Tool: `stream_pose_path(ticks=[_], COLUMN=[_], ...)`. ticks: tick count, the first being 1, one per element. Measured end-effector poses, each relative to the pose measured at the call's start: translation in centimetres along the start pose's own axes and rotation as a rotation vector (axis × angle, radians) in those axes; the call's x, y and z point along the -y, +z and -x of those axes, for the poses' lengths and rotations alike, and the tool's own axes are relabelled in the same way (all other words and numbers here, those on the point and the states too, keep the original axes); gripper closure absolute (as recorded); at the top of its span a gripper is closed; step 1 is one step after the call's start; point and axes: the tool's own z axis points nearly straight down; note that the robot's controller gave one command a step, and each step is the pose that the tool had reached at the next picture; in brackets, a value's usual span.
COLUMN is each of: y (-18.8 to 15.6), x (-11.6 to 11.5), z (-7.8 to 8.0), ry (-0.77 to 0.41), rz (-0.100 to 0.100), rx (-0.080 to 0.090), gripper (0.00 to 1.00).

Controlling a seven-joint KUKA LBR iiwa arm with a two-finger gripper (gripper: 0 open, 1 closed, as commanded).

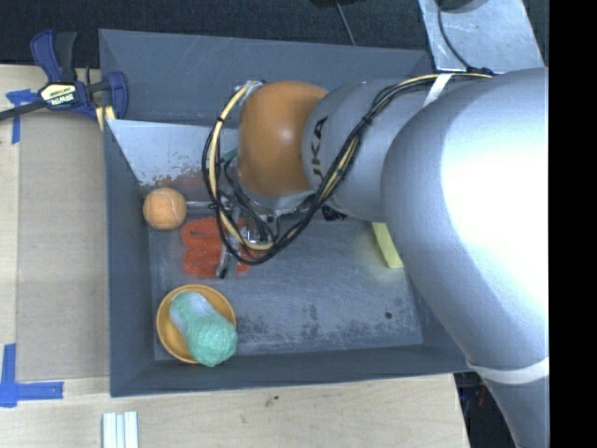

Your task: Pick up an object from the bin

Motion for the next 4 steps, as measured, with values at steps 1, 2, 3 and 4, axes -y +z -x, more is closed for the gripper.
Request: stream_pose_path(ticks=[1,2,3,4], y=[0.1,-0.1,-0.2,-1.8], x=[-1.5,0.1,0.1,0.2], z=[0.5,-0.6,-0.6,-1.0], ry=[-0.121,-0.003,-0.003,-0.009], rz=[0.007,0.003,0.004,0.001], rx=[0.008,0.006,0.007,0.002], gripper=[0.00,1.00,1.00,1.00])
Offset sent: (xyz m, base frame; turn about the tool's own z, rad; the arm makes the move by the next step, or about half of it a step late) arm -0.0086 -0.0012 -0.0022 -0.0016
